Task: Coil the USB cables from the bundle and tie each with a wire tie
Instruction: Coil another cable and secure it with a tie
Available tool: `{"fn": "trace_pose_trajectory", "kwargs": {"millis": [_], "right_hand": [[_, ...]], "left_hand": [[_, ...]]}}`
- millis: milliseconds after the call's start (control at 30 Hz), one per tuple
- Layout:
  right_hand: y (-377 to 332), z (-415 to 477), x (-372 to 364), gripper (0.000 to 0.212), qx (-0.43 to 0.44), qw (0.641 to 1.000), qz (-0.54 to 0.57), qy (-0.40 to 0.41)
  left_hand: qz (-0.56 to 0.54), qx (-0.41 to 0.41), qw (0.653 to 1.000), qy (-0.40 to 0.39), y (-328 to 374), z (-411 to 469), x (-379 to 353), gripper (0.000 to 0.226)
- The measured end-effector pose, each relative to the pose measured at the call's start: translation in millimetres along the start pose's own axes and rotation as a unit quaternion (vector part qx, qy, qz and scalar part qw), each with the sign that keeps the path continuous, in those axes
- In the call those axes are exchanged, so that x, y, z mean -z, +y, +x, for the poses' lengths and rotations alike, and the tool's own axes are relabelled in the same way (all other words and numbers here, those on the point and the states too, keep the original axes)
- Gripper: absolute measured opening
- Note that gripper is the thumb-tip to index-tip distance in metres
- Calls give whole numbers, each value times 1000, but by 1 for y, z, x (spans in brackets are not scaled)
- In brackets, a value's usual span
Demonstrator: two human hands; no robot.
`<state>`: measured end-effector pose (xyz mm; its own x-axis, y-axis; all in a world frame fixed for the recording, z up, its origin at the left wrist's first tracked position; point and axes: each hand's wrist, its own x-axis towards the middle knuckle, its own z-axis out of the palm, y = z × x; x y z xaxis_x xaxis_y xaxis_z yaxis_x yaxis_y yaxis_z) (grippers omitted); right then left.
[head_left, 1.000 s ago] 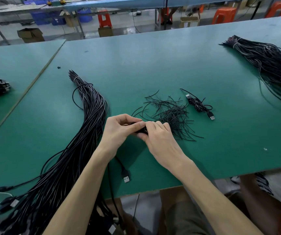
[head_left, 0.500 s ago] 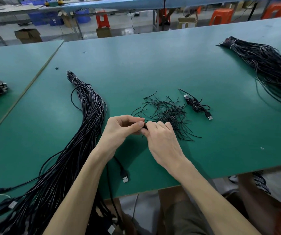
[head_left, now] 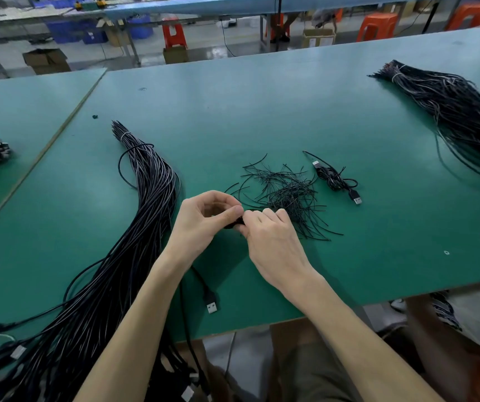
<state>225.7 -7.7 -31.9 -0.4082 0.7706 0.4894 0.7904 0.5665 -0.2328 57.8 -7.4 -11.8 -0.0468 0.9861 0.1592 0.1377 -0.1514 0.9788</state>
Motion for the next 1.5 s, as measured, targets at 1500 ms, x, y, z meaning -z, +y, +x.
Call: {"fn": "trace_pose_trajectory", "kwargs": {"millis": [1500], "right_hand": [[3,0,1,15,-48,994,-69,68]], "left_hand": [[532,-307,785,81,-1,0,-17,28]]}}
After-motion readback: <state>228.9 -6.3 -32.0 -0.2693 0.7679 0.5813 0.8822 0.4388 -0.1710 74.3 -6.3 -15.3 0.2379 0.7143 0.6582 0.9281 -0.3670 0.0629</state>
